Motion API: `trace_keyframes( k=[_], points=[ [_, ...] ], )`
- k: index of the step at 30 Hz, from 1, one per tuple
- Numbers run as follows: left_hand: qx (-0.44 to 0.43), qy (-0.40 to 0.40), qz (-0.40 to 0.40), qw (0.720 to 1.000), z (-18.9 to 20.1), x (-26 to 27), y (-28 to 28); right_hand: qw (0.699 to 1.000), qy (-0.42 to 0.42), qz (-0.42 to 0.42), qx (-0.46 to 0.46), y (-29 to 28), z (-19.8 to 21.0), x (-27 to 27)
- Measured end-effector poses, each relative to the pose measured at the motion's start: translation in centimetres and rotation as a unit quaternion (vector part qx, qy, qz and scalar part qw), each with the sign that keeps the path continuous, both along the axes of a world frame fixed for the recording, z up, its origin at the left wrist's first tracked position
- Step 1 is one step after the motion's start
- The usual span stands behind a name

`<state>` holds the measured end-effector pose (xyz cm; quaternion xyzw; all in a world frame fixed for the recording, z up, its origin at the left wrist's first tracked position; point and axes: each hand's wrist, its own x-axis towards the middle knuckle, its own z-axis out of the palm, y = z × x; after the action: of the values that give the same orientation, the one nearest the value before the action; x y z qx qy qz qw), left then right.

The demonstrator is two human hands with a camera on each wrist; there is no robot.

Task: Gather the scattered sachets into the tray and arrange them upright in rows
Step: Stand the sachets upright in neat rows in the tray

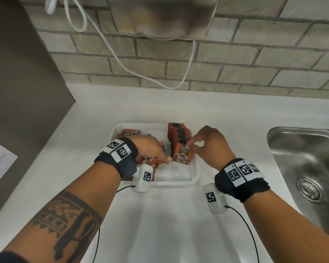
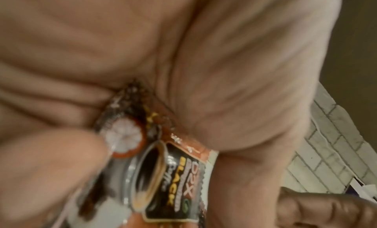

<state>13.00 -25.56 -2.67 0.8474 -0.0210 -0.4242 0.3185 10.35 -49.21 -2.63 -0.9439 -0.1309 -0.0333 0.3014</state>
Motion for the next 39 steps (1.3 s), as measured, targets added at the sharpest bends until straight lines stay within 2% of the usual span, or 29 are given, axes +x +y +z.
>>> trace_keyframes(
  k=[6,11,15,24,39],
  points=[
    [-0.051,0.065,-0.018,0.996,-1.0,-0.8,-3.1,0.998,0.029,-0.005,-0.053,0.8,-1.4,-0.2],
    [0.030,0.053,-0.087,0.994,-2.2,-0.7,-5.1,0.996,0.052,-0.010,-0.069,1.2,-1.8,-0.1],
    [0.036,0.077,-0.082,0.993,-3.1,-0.4,-5.6,0.996,0.065,0.002,-0.064,1.1,-2.4,0.4],
    [0.030,0.078,-0.083,0.993,-3.3,-0.1,-5.7,0.997,0.052,0.008,-0.065,1.1,-2.3,0.4],
    [-0.013,0.070,-0.057,0.996,-2.0,-0.9,-5.6,1.000,0.022,0.001,-0.021,0.6,-1.5,0.2]
  ],
)
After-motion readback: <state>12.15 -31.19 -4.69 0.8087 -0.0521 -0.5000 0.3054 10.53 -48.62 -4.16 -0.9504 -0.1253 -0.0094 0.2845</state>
